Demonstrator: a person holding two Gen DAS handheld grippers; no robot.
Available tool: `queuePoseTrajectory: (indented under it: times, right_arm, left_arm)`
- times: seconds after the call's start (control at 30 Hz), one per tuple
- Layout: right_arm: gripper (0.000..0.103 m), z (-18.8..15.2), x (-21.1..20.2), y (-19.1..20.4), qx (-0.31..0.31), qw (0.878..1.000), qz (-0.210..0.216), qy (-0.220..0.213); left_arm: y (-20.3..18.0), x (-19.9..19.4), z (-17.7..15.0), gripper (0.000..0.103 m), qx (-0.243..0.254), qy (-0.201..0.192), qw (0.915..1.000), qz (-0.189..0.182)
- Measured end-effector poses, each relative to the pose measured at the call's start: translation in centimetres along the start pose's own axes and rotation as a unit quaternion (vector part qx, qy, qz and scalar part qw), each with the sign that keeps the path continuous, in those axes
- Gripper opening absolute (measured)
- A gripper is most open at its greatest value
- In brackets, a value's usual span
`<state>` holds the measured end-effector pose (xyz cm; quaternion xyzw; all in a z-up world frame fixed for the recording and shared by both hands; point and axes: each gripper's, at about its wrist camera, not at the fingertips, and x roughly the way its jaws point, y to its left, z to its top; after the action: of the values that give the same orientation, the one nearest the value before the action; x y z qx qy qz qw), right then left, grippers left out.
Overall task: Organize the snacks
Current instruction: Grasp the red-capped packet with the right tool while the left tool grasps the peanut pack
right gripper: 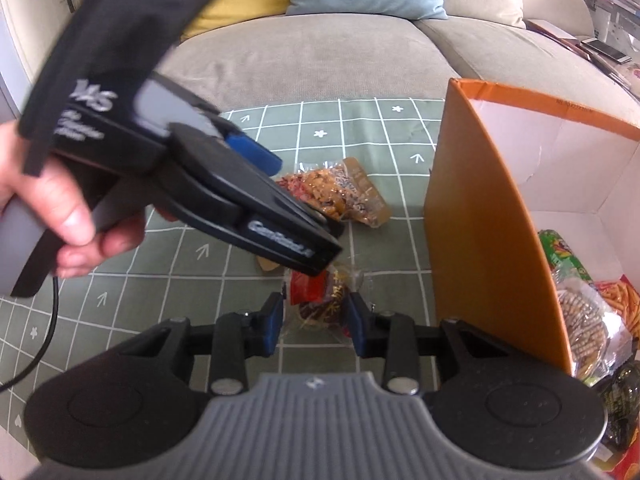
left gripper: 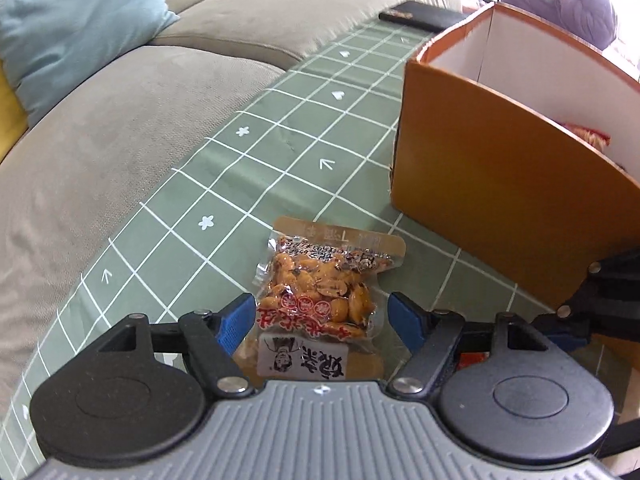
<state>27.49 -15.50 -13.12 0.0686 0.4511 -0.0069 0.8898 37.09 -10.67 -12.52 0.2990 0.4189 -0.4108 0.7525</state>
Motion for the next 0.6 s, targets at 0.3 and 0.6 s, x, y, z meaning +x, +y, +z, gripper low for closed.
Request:
queuePoseTrajectory:
  times: [0.3,0.6]
  right_arm:
    - [0.034,0.1,0.0,-0.3,0.005,1.0,0.019,0.003]
    - [0.034,-0.1,-0.1,-0.2,0.0,0.999,0.034,0.007]
  left_arm:
    - [0.4,2.2,1.8,0.089,-0.003,0.059,0.9982,-0.004]
    - [0.6,2.2,2.6,0.07,-0.048,0.089,0.9949,0.001]
